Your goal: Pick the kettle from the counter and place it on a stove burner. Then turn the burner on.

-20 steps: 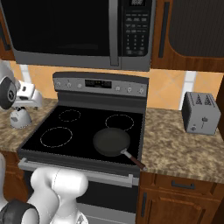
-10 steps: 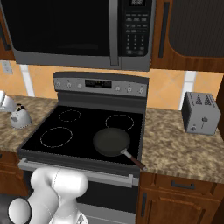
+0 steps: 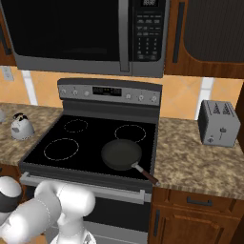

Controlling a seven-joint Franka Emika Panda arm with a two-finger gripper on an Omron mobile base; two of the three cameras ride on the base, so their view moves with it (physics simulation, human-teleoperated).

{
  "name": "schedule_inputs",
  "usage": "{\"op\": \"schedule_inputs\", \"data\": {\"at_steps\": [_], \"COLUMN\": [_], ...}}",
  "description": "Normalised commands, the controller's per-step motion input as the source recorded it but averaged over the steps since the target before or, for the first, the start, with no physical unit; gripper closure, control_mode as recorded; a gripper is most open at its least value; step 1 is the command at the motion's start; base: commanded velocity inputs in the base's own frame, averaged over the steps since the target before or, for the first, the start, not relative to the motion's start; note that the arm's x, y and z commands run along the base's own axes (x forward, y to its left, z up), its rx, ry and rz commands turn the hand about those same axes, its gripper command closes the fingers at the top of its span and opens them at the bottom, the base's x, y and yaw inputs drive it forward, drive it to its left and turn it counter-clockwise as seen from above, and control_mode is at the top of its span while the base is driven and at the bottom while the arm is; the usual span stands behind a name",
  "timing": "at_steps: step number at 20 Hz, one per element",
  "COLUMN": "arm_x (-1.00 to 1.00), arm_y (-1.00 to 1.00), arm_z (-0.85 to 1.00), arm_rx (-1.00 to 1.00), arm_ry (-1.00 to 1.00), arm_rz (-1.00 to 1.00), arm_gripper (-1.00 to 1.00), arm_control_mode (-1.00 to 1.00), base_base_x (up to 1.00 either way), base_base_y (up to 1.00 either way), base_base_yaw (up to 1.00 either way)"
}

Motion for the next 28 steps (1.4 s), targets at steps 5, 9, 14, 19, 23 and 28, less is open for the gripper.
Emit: {"op": "schedule_inputs", "data": {"at_steps": [5,9,14,19,23,28], "arm_x": [0.82,0.44,0.18,0.4,0.34,0.39], "arm_y": [0.29,0.03,0.0,0.09,0.23,0.49], "arm_z": [-0.22,-0.19,-0.2,-0.34,-0.13,-0.21], "arm_rx": [-0.1,-0.02,0.0,0.0,0.0,-0.01], "arm_ry": [0.06,0.02,0.0,0.0,-0.01,0.0], "arm_rz": [0.0,0.0,0.0,0.0,0.0,0.0], "arm_gripper": [-1.0,-1.0,-1.0,-1.0,-1.0,-1.0], "arm_control_mode": [-1.0,-1.0,-1.0,-1.0,-1.0,-1.0], "base_base_x": [0.0,0.0,0.0,0.0,0.0,0.0], "base_base_y": [0.0,0.0,0.0,0.0,0.0,0.0], "base_base_yaw": [0.0,0.0,0.0,0.0,0.0,0.0]}}
